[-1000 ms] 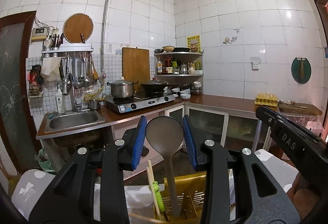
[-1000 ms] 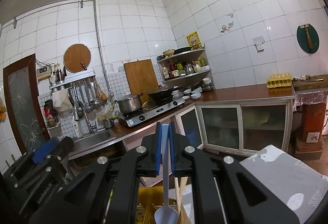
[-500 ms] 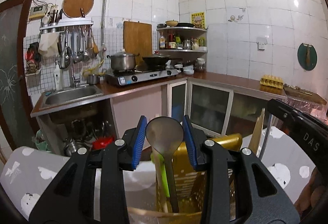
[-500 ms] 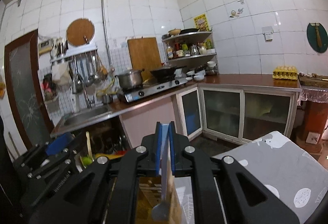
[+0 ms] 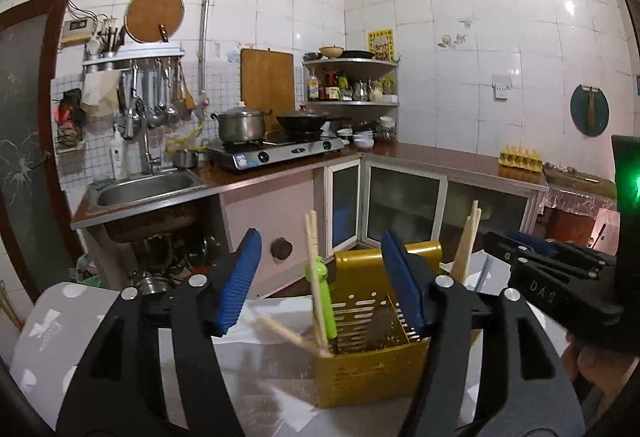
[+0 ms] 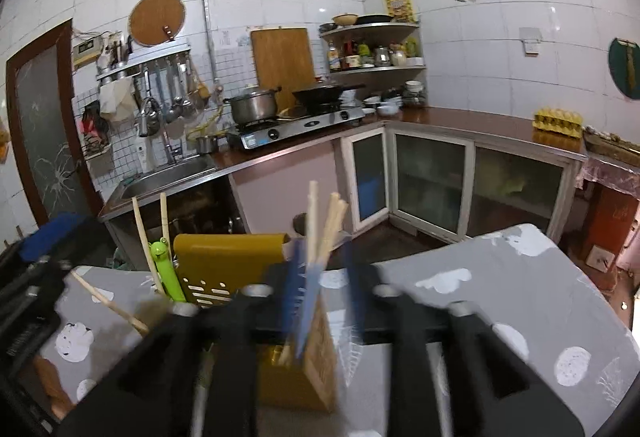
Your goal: Organize utensils
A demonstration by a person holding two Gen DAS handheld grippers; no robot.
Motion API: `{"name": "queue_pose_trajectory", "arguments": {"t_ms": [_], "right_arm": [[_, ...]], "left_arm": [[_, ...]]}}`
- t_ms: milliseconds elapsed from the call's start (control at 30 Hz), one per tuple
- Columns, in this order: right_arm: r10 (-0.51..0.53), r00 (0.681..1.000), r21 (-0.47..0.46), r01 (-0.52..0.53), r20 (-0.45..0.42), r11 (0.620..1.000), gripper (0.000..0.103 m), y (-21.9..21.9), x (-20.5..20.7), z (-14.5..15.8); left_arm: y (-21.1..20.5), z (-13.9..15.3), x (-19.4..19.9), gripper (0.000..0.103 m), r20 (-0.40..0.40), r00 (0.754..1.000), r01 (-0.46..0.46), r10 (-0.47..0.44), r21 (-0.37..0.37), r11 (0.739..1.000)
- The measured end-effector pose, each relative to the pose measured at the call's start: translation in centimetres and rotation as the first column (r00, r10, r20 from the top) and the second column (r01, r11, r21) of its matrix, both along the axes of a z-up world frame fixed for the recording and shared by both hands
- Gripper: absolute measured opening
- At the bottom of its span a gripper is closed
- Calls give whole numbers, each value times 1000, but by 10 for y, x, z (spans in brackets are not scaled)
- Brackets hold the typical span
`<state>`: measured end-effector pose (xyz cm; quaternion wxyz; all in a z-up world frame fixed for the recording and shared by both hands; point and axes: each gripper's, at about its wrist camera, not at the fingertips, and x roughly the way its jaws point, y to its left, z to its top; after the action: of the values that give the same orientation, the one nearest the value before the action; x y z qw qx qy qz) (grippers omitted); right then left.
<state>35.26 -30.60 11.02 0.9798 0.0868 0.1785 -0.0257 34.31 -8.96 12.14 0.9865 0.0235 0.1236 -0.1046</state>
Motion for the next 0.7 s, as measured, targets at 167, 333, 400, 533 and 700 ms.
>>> {"name": "queue_pose_trajectory", "arguments": {"t_ms": [167, 333, 400, 533, 700], "right_arm": [[-15, 1000, -17, 16, 19, 1000, 54, -7, -35, 16], [-9, 999, -41, 11, 43, 999, 74, -2, -92, 16], [-7, 999, -57, 10, 53, 998, 82, 3, -113, 12], [12, 997, -109, -4, 79, 994, 91, 20, -164, -3], [21, 995, -146, -7, 99, 989, 99, 35, -221, -30]], "left_arm": [[22, 17, -46, 91, 26, 1000, -13, 14, -23, 1000], [35, 14, -102, 98, 40, 999, -16, 16, -14, 1000], [38, 8, -121, 98, 26, 1000, -11, 10, 5, 1000], [54, -11, -161, 98, 3, 1000, -17, 17, -34, 999], [72, -44, -199, 98, -41, 997, -66, 64, -62, 996]]}}
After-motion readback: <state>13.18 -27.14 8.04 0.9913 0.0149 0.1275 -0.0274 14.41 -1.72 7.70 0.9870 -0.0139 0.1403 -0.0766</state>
